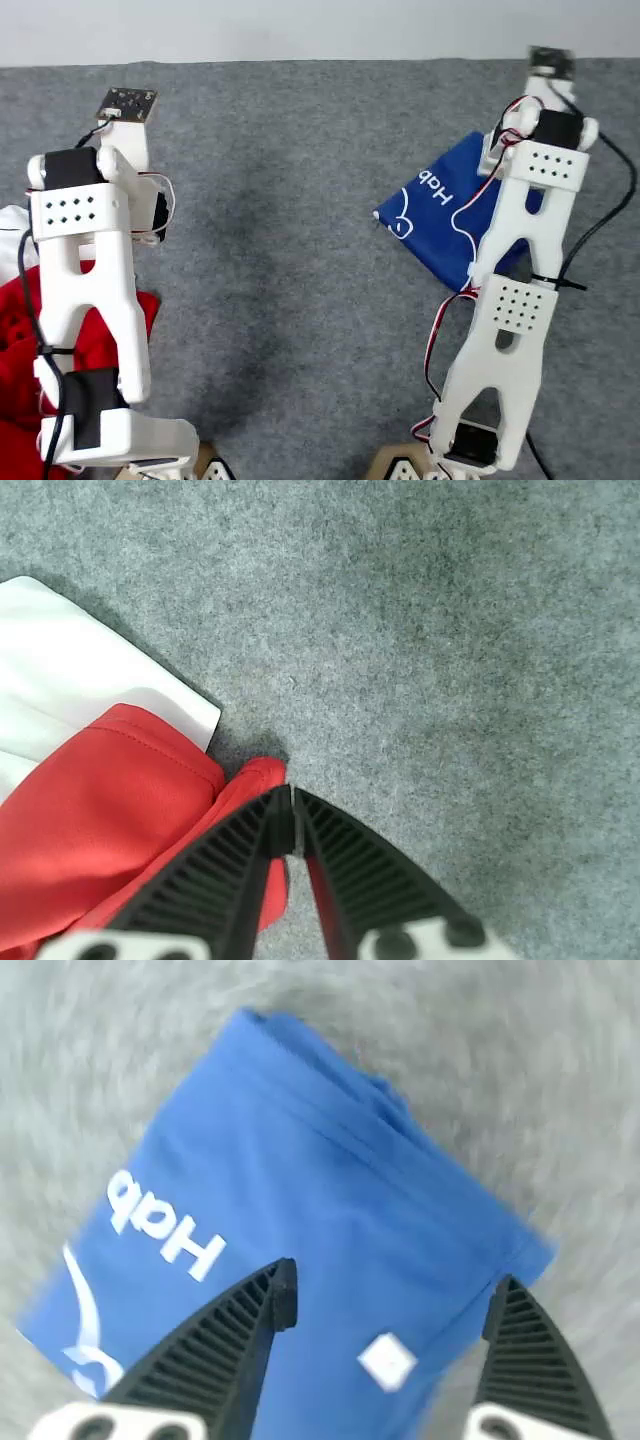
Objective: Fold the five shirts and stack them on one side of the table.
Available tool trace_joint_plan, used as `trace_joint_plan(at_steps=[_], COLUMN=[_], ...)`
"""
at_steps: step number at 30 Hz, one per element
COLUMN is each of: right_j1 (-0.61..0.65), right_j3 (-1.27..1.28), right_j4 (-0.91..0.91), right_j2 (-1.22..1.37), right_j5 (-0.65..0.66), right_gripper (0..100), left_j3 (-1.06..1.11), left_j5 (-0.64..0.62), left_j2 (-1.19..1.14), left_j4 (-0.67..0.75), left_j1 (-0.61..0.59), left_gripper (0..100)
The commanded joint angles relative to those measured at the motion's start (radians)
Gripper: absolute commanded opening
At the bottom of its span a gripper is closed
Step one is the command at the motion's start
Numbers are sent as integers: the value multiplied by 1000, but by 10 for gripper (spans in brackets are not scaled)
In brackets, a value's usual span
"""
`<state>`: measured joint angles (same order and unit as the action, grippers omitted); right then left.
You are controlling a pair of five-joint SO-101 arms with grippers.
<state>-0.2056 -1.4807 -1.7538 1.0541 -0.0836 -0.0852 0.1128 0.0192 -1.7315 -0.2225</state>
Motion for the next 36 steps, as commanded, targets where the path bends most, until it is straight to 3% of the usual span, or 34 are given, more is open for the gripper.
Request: trace_joint_plan(at_steps=[1, 12, 18, 29, 32, 36], right_j1=[31, 64, 64, 99, 110, 99], right_j3=[28, 500, 505, 505, 503, 503], right_j4=[-45, -41, -5, 197, 189, 185], right_j2=[-31, -311, -271, -31, -8, 1], right_j5=[-301, -483, -519, -516, -516, -503], right_gripper=[302, 308, 421, 422, 361, 158], left_j3=[-8, -10, -10, -10, -10, -10], left_j5=[-5, -3, -3, -3, -3, -3], left_j2=[46, 46, 46, 46, 46, 46], left_j4=[-21, -21, -21, -21, -21, -21], left_j1=[0, 0, 0, 0, 0, 0], left_gripper=[6, 6, 6, 6, 6, 6])
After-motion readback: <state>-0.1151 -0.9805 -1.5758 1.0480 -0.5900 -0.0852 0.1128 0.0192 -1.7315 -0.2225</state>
